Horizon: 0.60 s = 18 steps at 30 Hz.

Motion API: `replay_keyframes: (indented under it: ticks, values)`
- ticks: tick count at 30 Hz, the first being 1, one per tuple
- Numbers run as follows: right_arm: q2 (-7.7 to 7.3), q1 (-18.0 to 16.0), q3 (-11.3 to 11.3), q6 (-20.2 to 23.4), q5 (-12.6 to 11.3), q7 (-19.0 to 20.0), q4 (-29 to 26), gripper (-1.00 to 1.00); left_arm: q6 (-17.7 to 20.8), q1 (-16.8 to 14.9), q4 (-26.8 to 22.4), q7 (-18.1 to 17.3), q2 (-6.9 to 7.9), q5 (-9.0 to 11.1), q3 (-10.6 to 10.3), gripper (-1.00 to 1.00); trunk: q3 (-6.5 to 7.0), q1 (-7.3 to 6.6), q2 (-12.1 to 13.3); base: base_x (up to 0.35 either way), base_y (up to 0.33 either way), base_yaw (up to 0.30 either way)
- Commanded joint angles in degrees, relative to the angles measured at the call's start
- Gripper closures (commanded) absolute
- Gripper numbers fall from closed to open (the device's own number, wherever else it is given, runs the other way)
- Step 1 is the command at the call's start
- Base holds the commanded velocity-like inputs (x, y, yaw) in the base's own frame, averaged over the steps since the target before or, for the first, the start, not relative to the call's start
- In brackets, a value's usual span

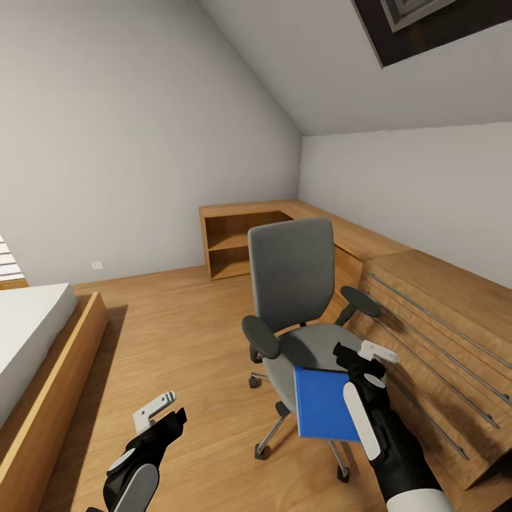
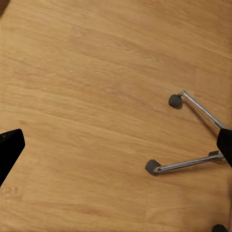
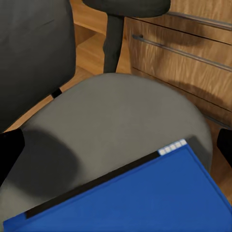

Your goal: In the bedroom, organize the workspace by keeping the computer under the desk, ensuring the monitor is on the desk, placing the keyboard on the desk next to the monitor, placing the mouse on the desk next to the keyboard, moving the folder from the swivel chair onto the desk next to the mouse, stacking the notebook on top of the folder with the pen on top of the notebook, and positioning the swivel chair next to the desk.

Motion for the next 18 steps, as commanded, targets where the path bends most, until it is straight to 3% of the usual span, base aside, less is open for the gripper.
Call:
replay_keyframes:
  ticks: [1, 10, 18]
  values:
    - [0.01, 0.0, 0.0, 0.2, -0.3, -0.3, -0.1, -1.00, 0.2, -0.1, -0.1, 0.4, 0.06, 0.3, -0.1, -1.00, -0.06, -0.01, 0.0, 0.000, 0.000, 0.000]
    - [0.02, 0.1, 0.0, 0.1, -0.3, -0.3, 0.0, -1.00, 0.2, -0.1, -0.1, 0.4, 0.06, 0.4, -0.1, -1.00, -0.04, -0.01, 0.0, 0.000, 0.000, -0.006]
    - [0.02, 0.1, 0.0, 0.1, -0.3, -0.3, 0.1, -1.00, 0.2, -0.1, -0.1, 0.4, 0.06, 0.4, -0.1, -1.00, 0.23, -0.01, 0.0, -0.043, 0.023, -0.146]
